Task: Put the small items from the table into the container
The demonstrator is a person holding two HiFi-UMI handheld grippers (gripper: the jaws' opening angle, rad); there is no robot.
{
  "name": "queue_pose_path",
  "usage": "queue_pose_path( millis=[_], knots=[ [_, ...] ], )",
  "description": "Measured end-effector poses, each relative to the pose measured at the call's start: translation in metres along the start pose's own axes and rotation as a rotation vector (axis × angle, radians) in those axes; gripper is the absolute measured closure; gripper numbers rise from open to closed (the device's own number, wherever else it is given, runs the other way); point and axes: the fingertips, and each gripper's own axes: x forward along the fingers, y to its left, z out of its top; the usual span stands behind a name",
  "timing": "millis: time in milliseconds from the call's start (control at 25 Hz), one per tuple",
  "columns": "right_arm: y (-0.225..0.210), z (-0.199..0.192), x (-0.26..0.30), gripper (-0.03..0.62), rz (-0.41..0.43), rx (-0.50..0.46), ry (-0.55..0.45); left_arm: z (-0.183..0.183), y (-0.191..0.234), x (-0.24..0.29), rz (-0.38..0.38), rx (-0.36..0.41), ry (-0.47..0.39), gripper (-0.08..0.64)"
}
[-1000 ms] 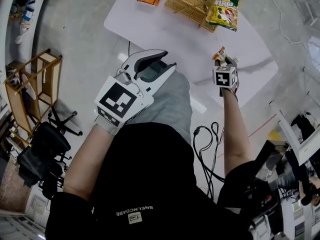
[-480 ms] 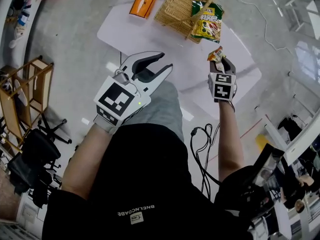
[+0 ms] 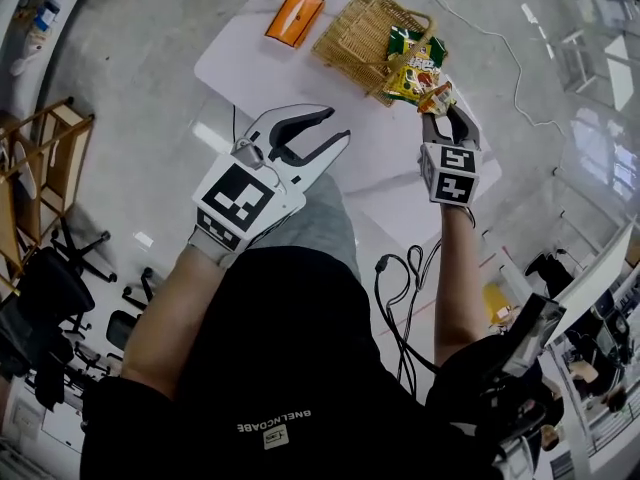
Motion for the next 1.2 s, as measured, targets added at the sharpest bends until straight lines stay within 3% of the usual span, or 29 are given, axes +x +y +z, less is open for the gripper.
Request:
queue_pose_path(
  millis=[520,1200],
  knots=[
    [-0.001,0.055,0.045,0.433,0.010,-0.124,0.011,-0.004,0.032,-0.039,0.097,-0.065,-0.053,0.449],
    [0.010,0.074,0.077,0.431,0.067,-0.188,0.011,-0.007,0.047,-0.044,0.158,-0.111,-0.086,0.449]
  ],
)
